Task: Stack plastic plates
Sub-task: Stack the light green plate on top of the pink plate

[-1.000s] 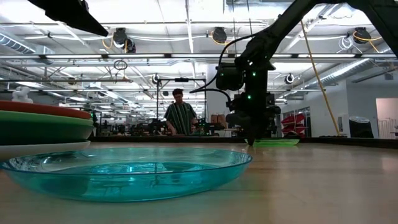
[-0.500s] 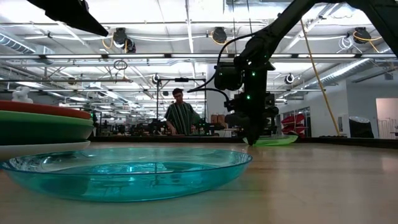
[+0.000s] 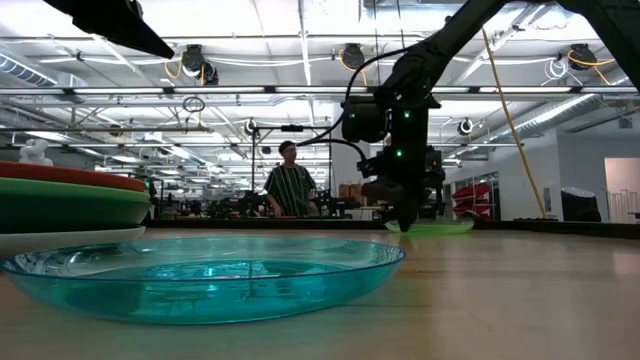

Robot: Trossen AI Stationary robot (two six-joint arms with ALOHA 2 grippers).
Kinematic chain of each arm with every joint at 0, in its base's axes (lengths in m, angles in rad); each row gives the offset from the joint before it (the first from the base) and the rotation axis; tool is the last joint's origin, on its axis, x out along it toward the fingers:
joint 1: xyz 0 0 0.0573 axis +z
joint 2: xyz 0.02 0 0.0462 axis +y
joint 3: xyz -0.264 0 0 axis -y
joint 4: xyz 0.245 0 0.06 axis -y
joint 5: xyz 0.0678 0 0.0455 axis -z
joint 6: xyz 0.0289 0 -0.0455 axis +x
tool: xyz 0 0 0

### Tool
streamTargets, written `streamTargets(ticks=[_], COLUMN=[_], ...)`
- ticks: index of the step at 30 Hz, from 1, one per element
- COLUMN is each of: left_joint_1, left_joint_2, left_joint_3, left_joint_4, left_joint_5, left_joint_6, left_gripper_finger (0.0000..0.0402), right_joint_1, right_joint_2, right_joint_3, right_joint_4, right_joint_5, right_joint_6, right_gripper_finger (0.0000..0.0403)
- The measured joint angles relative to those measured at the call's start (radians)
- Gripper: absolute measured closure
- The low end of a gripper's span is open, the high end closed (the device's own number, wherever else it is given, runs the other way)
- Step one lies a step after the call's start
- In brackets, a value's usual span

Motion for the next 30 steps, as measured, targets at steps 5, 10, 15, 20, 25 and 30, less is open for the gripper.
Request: streamTargets(ticks=[5,10,15,20,25,30], left_joint_1=[0.000,0.000,0.000,0.000,0.000,0.000], left_joint_2=[0.000,0.000,0.000,0.000,0.000,0.000], left_joint_3=[0.000,0.000,0.000,0.000,0.000,0.000], left_joint_4=[0.000,0.000,0.002,0.027,0.028,0.029], left_joint_5=[0.000,0.000,0.000,0.000,0.000,0.000], left_joint_6=[0.000,0.001,0.005,0.030,0.031,0.031], left_gripper_finger=[0.0289,0.0289,0.0289,0.0289,0.0289,0.0289], right_joint_1=[0.028,0.076,0.151,0.237,0.345,0.451], right_joint_2=[0.001,0.001,0.001,0.001,0.001,0.001], right_joint_3=[0.059,0.128,0.188,0.238,0.270,0.288], right_joint_4=[-0.068,-0.088,-0.091,-0.084,-0.032,0.106], right_joint_5=[-0.005,-0.005,-0.006,-0.004,0.023,0.022], right_joint_6=[-0.007,-0.047,-0.134,-0.213,-0.337,-0.450], right_gripper_finger=[0.0401,0.0402,0.0402,0.0402,0.0402,0.0403])
